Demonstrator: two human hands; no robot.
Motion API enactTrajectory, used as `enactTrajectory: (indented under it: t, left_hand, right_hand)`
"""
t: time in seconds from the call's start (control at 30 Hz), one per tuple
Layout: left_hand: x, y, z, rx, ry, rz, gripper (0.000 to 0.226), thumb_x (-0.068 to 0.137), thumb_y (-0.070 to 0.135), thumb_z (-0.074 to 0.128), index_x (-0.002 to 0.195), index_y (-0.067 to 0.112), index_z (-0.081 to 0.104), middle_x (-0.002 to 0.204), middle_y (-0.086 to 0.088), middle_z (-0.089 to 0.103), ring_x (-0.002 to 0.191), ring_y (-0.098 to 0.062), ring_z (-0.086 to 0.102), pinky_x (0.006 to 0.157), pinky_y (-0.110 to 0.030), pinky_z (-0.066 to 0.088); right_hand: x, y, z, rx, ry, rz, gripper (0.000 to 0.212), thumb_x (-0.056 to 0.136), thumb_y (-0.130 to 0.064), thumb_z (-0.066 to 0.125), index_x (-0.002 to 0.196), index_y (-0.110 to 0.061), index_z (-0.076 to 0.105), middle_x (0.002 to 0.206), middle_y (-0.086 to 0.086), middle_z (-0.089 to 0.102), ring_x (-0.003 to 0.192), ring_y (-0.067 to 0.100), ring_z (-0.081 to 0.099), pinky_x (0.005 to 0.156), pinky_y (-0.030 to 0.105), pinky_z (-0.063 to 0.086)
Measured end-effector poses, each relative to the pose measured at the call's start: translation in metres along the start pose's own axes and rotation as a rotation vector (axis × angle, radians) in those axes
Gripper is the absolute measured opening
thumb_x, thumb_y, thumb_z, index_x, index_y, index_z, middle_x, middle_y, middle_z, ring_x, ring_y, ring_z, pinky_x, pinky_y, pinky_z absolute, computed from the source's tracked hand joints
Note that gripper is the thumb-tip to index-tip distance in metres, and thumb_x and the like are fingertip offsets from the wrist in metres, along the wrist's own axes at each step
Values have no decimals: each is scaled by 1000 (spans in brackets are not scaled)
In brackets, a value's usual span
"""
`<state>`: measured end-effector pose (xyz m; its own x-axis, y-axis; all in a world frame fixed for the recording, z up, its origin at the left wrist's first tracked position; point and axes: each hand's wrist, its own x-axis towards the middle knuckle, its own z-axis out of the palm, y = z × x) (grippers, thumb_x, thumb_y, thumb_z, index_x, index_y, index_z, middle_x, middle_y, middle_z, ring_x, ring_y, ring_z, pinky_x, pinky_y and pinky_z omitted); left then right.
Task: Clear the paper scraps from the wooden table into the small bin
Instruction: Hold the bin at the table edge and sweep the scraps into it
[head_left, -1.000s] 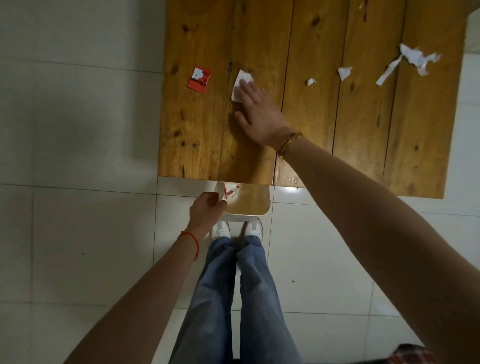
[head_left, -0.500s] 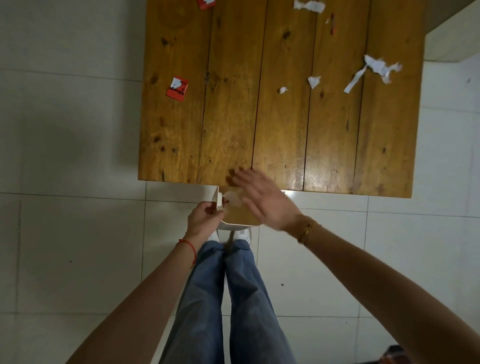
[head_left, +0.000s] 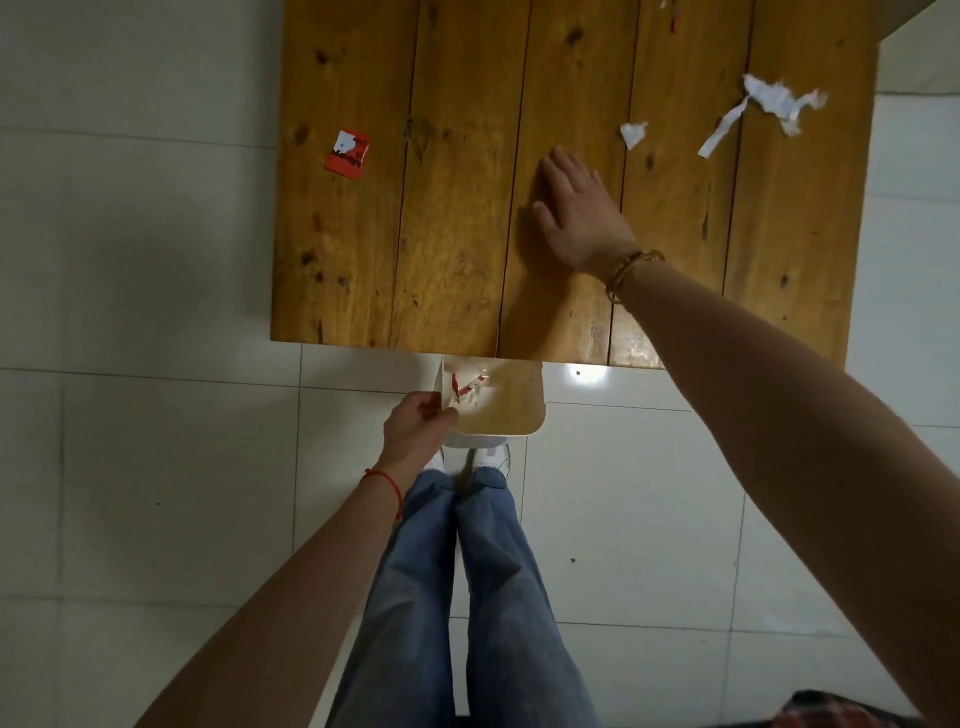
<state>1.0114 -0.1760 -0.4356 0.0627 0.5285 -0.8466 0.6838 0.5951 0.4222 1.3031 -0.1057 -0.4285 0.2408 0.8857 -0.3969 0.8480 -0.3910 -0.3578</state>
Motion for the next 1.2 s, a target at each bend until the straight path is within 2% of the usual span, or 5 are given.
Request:
enactTrajectory:
  t: [0.4, 0.57, 0.77, 0.97, 1.2]
  left_hand:
    - [-20, -15, 7, -54, 56, -11, 23, 78, 16, 68, 101, 19, 65, 95, 5, 68, 88, -10, 61, 76, -17, 41]
    - [-48, -26, -5, -51, 55, -22, 24, 77, 18, 69, 101, 19, 65, 93, 5, 67, 80, -6, 59, 62, -12, 38]
    - [-106, -29, -40, -76, 74, -9, 25, 77, 17, 66, 101, 22, 65, 98, 3, 69, 93, -17, 63, 75, -22, 47]
    - [-163, -22, -86, -143, 103, 44, 34, 75, 17, 65, 109, 19, 66, 102, 2, 69, 96, -15, 64, 90, -36, 54]
    - [-193, -5, -153, -172, 112, 114, 34, 72, 23, 63, 106, 19, 68, 100, 1, 71, 97, -19, 65, 83, -34, 52]
  right_hand:
    - [-187, -44, 101, 17, -263, -451, 57, 101, -29, 38, 152, -10, 20, 159, 10, 18, 149, 22, 7, 122, 40, 7]
    - [-216, -62, 99, 120, -148, -266, 52, 101, -30, 40, 149, -12, 30, 154, 10, 34, 145, 26, 24, 119, 34, 10]
    - [-233, -90, 56, 176, -17, -151, 48, 96, -25, 49, 142, -13, 40, 141, 10, 49, 131, 27, 43, 112, 34, 28]
    - [-258, -132, 9, 182, 51, -155, 46, 96, -25, 50, 140, -15, 42, 139, 8, 50, 128, 26, 45, 109, 41, 39]
    - [-254, -189, -38, 196, 98, -177, 44, 98, -24, 49, 140, -13, 43, 140, 8, 49, 129, 24, 43, 108, 41, 40]
